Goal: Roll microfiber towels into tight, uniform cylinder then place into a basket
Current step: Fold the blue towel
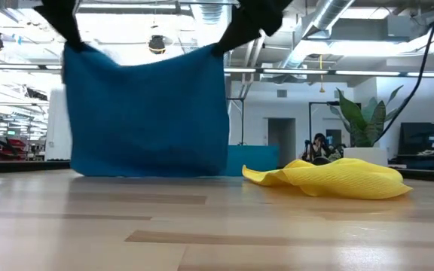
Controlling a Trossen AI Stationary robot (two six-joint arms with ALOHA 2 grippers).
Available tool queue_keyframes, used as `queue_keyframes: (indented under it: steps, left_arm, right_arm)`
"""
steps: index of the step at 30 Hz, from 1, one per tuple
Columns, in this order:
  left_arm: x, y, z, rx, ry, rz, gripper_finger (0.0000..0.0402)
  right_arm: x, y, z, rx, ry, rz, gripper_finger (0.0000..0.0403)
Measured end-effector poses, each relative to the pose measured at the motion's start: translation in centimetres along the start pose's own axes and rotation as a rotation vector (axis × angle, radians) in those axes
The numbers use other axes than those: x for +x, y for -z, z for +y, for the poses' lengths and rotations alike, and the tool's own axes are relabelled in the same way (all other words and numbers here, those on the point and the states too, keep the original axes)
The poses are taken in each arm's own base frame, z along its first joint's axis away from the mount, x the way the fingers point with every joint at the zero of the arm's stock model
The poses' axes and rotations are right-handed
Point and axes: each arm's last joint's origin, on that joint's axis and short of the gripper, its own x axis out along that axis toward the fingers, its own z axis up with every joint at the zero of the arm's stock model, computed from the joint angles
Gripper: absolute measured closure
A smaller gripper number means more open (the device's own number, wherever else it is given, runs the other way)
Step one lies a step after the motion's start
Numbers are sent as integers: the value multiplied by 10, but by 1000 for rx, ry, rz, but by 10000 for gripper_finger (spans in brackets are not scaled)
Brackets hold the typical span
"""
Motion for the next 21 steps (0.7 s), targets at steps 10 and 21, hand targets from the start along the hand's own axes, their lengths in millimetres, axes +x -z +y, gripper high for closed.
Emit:
queue_keyframes:
  steps: [10,21]
  left_arm:
    - [10,18,-43,-70,225,-55,400]
    - [27,52,-80,-115,439,5,400]
  right_arm:
    - [2,6,58,46,-93,58,398]
    - [-20,6,101,87,-225,45,398]
